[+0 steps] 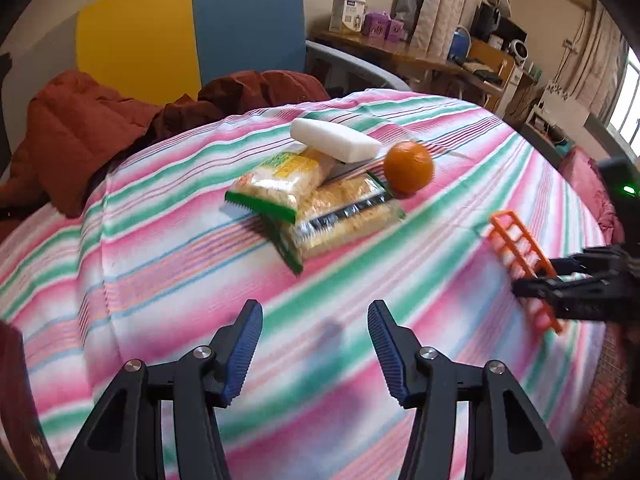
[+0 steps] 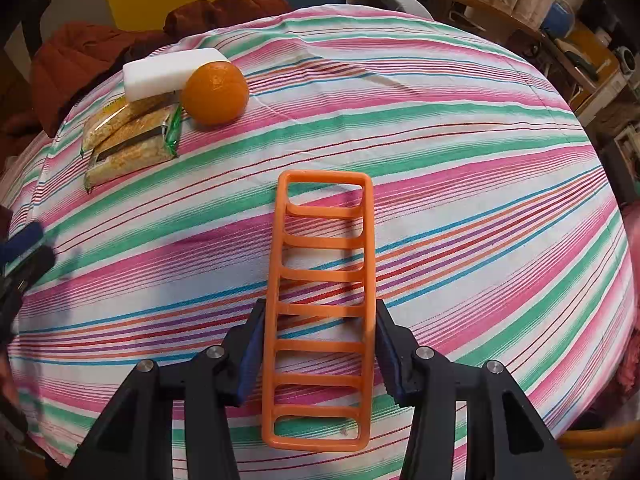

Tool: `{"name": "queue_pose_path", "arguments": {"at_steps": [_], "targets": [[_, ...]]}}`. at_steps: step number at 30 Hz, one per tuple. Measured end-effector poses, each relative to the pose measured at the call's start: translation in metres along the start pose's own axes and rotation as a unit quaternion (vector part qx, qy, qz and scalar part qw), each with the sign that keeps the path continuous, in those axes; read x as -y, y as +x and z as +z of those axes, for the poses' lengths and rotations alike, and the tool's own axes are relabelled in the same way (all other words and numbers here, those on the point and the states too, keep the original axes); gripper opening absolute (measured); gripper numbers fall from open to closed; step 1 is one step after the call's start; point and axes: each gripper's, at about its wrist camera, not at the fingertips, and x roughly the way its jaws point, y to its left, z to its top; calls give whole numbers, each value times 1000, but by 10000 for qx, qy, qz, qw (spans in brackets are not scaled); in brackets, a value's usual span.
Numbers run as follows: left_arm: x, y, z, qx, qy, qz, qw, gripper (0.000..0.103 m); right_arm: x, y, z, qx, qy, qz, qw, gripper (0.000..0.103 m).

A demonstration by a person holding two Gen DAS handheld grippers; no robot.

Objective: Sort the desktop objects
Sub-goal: 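Grasp the orange plastic rack with the right tool and lift it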

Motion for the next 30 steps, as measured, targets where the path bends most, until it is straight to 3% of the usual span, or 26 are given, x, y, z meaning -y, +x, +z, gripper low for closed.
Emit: {"name": "queue_pose_path", "arguments": {"at_steps": [3, 5, 8, 11, 12, 14, 16, 20, 26, 30], "targets": [[-2, 23, 15, -130, -52, 96, 9999, 56, 0, 0, -1, -8, 24, 31, 10000, 50], [0, 32, 22, -189, -98, -160, 9996, 55, -1, 0, -2, -7, 21, 32, 10000, 50], [19, 21, 17, -16, 141, -1042, 9945, 55, 0, -1, -4, -3, 56, 65, 10000, 50], [44, -4, -3, 168, 747, -1782, 9810, 55, 0, -2, -6, -12, 109, 96, 9999, 50], [51, -12, -9, 295, 967, -1763, 9791, 55, 1, -3, -6, -14, 137, 104, 9999, 49], [63, -23, -16, 602, 1374, -1150, 9820, 55, 2, -4, -8, -15, 194, 113, 9997, 49], [67, -24, -10, 739, 1520, -807, 9823, 55, 1, -4, -9, -20, 200, 104, 9997, 49], [58, -2, 18, 522, 1351, -324, 9889, 55, -1, -6, -13, -14, 179, 85, 9998, 49], [32, 35, 39, -133, 905, -486, 9946, 55, -4, -8, -17, -28, 203, 103, 9997, 50], [33, 40, 46, -94, 1108, -586, 9921, 55, -5, -10, -21, -33, 208, 107, 9997, 50]]}}
